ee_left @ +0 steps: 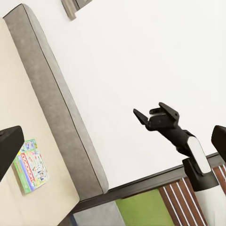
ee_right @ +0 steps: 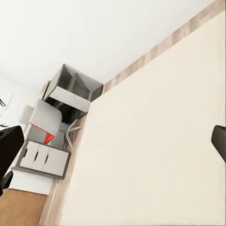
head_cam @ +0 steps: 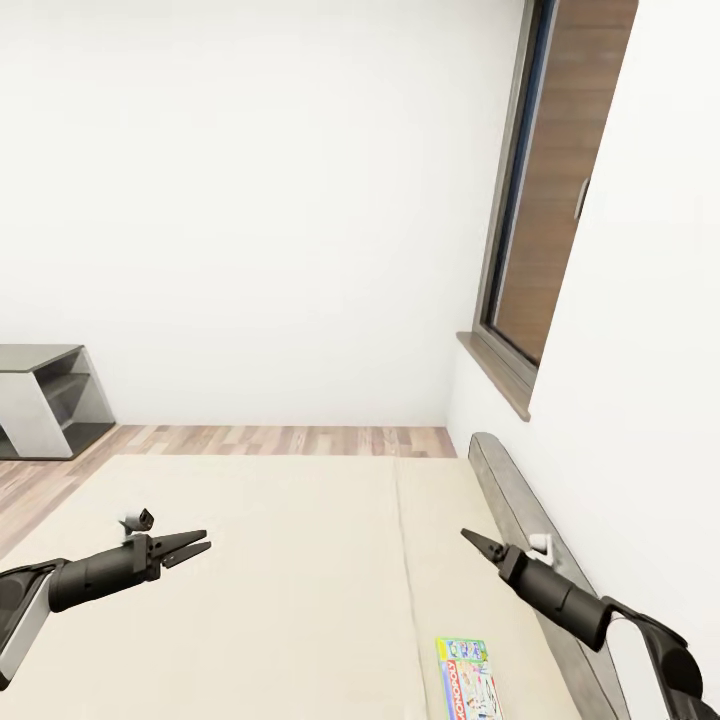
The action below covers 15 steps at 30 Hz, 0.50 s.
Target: Put all the toys in the child's room - the three board games (two on the bed and one on the table), the two jigsaw puzzles on the table, and the tennis ball on the table - inside the toy box on the table in the child's room.
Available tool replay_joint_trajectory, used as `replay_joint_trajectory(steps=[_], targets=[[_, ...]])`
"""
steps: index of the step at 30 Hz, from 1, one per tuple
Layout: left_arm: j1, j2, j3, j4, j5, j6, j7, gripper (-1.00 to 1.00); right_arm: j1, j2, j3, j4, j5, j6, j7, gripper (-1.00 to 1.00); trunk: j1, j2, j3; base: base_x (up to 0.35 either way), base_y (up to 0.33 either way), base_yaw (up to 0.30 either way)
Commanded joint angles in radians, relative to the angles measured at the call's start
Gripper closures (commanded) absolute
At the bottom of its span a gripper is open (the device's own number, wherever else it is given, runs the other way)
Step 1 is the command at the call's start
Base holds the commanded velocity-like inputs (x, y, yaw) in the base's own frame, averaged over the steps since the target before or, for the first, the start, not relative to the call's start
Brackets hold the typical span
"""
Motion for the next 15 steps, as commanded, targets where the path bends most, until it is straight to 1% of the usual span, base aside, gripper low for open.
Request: replay_joint_trajectory(steps=[1,3,8,11,12,15], targets=[[-0.001,0.000,0.000,0.000,0.002,0.011,-0.002,-1.00,-0.001,0.001,0.001,0.000,0.002,0.006,-0.005,-1.00,0.001,-0.002,-0.002,0.000,0.000,0.000],[-0.001,0.000,0.000,0.000,0.002,0.011,-0.002,-1.00,-0.001,0.001,0.005,0.000,0.002,0.006,-0.013,-1.00,0.001,-0.002,-0.002,0.000,0.000,0.000],[-0.001,0.000,0.000,0.000,0.002,0.011,-0.002,-1.00,-0.002,0.001,0.024,0.008,0.004,0.003,-0.075,-1.00,0.001,-0.002,-0.002,0.000,0.000,0.000],[-0.001,0.000,0.000,0.000,0.002,0.011,-0.002,-1.00,-0.002,0.001,0.030,0.020,0.003,-0.010,-0.112,-1.00,0.001,-0.002,-0.002,0.000,0.000,0.000],[-0.001,0.000,0.001,0.000,0.002,0.011,-0.002,-1.00,-0.003,0.000,0.032,0.028,0.002,-0.019,-0.137,-1.00,0.001,-0.002,-0.002,0.000,0.000,0.000],[-0.001,0.000,0.001,0.000,0.002,0.011,-0.002,-1.00,-0.003,0.000,0.035,0.039,0.001,-0.028,-0.172,-1.00,0.001,-0.002,-0.002,0.000,0.000,0.000]])
